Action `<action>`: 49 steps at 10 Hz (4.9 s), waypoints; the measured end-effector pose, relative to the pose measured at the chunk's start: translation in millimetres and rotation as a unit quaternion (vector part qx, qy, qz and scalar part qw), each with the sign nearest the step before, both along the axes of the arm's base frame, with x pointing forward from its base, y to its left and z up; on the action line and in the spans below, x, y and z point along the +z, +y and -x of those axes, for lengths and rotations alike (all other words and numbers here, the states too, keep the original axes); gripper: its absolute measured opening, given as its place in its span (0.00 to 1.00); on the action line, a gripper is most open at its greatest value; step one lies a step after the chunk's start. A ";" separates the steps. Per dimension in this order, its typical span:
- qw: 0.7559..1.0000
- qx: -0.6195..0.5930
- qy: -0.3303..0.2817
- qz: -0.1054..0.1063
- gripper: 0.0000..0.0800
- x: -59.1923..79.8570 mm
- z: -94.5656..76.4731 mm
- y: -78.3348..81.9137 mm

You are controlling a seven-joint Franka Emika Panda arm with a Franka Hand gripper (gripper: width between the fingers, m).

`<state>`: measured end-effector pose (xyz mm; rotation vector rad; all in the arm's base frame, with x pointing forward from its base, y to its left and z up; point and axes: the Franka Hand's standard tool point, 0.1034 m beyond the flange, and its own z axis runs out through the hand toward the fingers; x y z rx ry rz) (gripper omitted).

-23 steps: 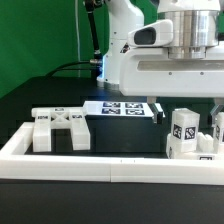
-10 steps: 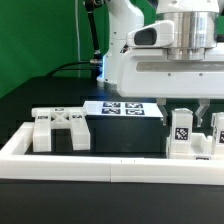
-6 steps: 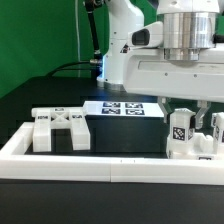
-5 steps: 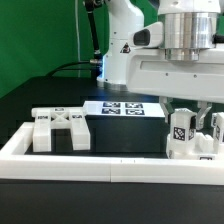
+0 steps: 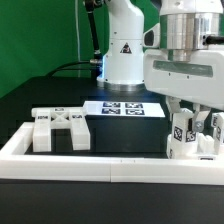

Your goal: Assemble chair

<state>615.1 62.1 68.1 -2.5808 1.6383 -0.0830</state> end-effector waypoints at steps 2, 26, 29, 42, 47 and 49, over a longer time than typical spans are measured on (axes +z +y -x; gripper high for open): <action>1.000 0.018 -0.001 0.002 0.75 -0.1 0.1 0.0; 0.868 0.493 -0.014 0.054 0.36 -1.2 -0.4 -9.1; 0.934 0.355 -0.011 0.039 0.36 -1.1 -0.4 -8.4; 0.992 0.123 -0.006 0.015 0.77 0.5 -3.5 -2.4; 0.922 0.385 -0.017 0.042 0.81 1.2 -4.6 -3.0; 0.895 0.442 -0.018 0.047 0.81 1.2 -4.6 -3.0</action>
Offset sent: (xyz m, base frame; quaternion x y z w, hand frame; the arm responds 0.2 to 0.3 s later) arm -0.0049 -0.0063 0.0042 0.0066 -0.0134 -0.1020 0.9947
